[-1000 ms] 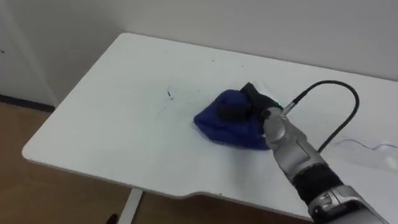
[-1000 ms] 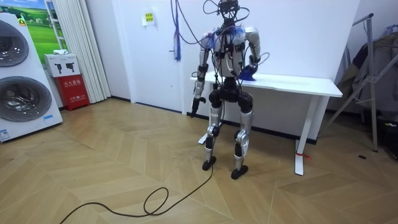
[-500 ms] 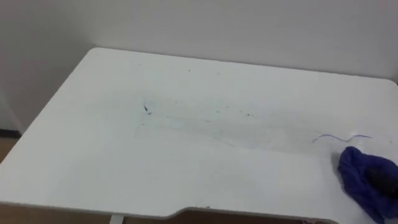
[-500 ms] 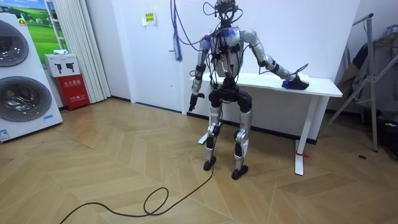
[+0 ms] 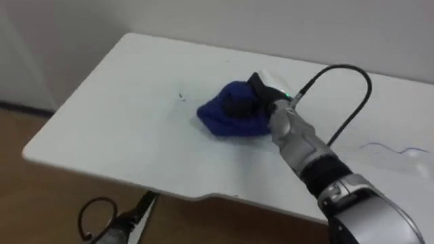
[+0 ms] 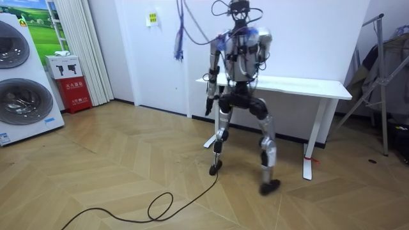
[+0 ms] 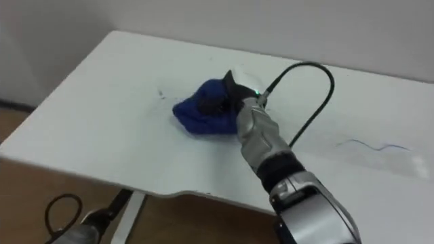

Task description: Wipe table

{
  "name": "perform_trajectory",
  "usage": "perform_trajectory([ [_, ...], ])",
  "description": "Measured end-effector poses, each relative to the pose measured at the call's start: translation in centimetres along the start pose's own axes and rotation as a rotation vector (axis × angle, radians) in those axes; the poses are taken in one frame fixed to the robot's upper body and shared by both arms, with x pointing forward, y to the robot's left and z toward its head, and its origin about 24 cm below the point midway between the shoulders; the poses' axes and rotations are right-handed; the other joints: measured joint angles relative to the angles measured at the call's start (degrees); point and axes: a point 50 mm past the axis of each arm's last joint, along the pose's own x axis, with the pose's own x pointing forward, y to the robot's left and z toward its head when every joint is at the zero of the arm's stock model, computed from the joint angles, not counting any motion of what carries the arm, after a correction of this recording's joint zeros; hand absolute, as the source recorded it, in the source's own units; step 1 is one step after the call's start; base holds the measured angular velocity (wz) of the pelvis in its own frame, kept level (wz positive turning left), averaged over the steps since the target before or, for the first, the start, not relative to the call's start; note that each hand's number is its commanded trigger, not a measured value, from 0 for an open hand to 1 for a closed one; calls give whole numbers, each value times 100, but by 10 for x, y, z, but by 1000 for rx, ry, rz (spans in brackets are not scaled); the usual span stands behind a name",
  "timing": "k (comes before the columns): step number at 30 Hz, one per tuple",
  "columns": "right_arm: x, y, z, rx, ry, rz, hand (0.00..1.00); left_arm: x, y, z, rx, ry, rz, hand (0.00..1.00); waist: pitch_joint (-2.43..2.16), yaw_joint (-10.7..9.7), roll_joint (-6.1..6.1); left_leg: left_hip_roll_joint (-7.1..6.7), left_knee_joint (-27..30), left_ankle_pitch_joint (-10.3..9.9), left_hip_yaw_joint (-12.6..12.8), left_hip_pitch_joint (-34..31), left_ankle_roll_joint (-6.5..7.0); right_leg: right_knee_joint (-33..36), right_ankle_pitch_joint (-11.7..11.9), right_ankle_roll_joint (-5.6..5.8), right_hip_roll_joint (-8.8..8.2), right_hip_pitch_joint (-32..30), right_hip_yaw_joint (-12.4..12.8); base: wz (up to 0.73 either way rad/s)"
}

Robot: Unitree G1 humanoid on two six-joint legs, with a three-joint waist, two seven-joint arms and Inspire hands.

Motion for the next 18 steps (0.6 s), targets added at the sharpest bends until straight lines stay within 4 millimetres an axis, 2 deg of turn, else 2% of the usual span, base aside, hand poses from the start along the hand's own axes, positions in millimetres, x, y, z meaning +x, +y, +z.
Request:
perform_trajectory([
  [1, 0, 3, -16, 25, 50, 19, 100, 0, 11, -8, 4, 21, 29, 0, -2, 78, -8, 245, 7, 16, -150, -63, -193, -392, 314, 17, 9, 23, -33, 48],
  [2, -1, 2, -28, 127, 64, 17, 100, 0, 22, -14, 7, 39, 56, 0, -3, 41, -23, 472, 46, 16, -320, -128, -405, -614, 630, 53, 40, 49, -62, 68],
  [3, -1, -2, -38, 163, 74, 8, 100, -1, 31, -17, 4, 46, 78, 0, -5, -75, -51, 675, 133, -20, -495, -191, -599, -500, 810, 69, 68, 52, -107, 72],
  [4, -1, -4, -43, 180, 83, 3, 100, -1, 37, -18, 4, 48, 93, 0, 1, -153, -101, 746, 199, -43, -552, -221, -641, -348, 882, 145, 90, 46, -137, 77],
  [5, -4, -7, -63, 200, 114, -11, 100, -2, 43, -21, 2, 52, 112, 0, -2, -263, -76, 1001, 339, -66, -623, -225, -537, 193, 341, 675, 189, 76, -230, 70],
  [6, -10, -11, -89, 206, 162, -29, 100, -2, 43, -23, -1, 59, 102, 0, -6, -425, -11, 1284, 367, 16, -561, -214, -177, 672, -70, 369, 343, 79, -371, 60],
  [7, -13, -16, -104, 202, 196, -41, 100, -2, 43, -24, -6, 60, 101, 0, 1, -486, -1, 1384, 330, 80, -466, -188, -66, 799, -277, 337, 404, 76, -385, 34],
  [8, -21, -27, -131, 186, 261, -76, 100, -2, 41, -25, -12, 64, 96, 0, 6, -599, 43, 1530, 151, 215, -313, -77, -4, 1057, -526, 196, 507, -1, -397, 7],
  [9, -30, -35, -156, 171, 323, -109, 100, -2, 40, -29, -10, 75, 92, 0, -5, -784, 62, 1611, 98, 424, -162, -27, -52, 1126, -631, 72, 627, -36, -406, -5],
  [10, -36, -38, -167, 166, 355, -125, 100, -2, 39, -31, -9, 82, 91, 0, -17, -872, 61, 1617, 106, 529, -16, -16, -119, 1100, -656, 13, 694, -47, -395, -15],
  [11, -43, -38, -180, 161, 395, -145, 100, -2, 38, -34, -19, 92, 86, 0, -67, -1003, 77, 1612, 237, 619, 284, -40, -193, 944, -621, -104, 841, -42, -385, -18],
  [12, -45, -39, -185, 158, 410, -153, 100, -2, 37, -34, -33, 91, 82, 0, -74, -1105, 113, 1610, 323, 637, 409, -44, -222, 814, -580, -172, 940, -7, -379, -29],
  [13, -46, -36, -187, 162, 425, -156, 100, -1, 34, -32, -52, 82, 74, 0, -84, -1255, 183, 1589, 492, 641, 703, -39, -228, 529, -473, -336, 1161, 74, -327, -33],
  [14, -44, -33, -181, 166, 422, -154, 100, -1, 33, -25, -51, 60, 72, 0, -83, -1371, 187, 1460, 689, 638, 923, -97, -226, 289, -399, -406, 1316, 116, -209, -32],
  [15, -43, -32, -177, 164, 412, -153, 100, -1, 33, -20, -52, 47, 71, 0, -92, -1398, 151, 1383, 759, 626, 1045, -119, -211, 221, -355, -438, 1371, 98, -121, -29],
  [16, -39, -29, -165, 155, 383, -147, 100, -1, 29, -12, -55, 23, 61, 0, -94, -1395, 148, 1182, 894, 490, 1231, -137, -63, 115, -294, -467, 1465, 82, 77, -34],
  [17, -33, -27, -151, 133, 352, -140, 100, 0, 22, -8, -58, 8, 45, 0, -83, -1331, 179, 785, 967, 210, 1228, -137, 30, 80, -261, -500, 1528, 85, 321, -43],
  [18, -30, -27, -143, 129, 336, -137, 100, 0, 17, -8, -60, 5, 34, 0, -91, -1281, 216, 568, 960, 46, 1224, -118, 95, 52, -228, -493, 1551, 72, 412, -57],
])
